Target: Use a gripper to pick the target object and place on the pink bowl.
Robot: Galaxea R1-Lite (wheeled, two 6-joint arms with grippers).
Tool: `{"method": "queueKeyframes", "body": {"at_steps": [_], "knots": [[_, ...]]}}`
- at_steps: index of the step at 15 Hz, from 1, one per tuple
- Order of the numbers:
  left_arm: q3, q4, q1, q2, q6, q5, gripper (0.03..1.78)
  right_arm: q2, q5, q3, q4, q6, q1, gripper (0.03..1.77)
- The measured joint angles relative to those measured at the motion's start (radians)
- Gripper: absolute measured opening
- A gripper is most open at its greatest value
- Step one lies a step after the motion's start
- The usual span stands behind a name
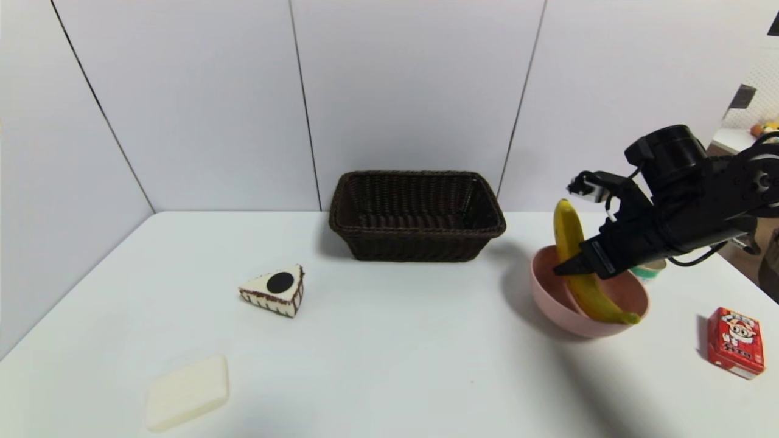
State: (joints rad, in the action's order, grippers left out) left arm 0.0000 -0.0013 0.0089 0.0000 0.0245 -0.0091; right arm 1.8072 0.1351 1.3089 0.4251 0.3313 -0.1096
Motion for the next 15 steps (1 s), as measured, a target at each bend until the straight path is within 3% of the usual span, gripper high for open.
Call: {"method": "queueKeyframes", "body": {"at_steps": [8,15], "knots": [[0.000,0.000,0.000,0.000,0.000,0.000,1.69,-0.058,-0.007,0.012,0.016,0.005,0.000,1.57],[0.000,0.000,0.000,0.000,0.000,0.000,1.69,-0.251,-0.012,0.025,0.165,-0.009,0.036,1.65]]}}
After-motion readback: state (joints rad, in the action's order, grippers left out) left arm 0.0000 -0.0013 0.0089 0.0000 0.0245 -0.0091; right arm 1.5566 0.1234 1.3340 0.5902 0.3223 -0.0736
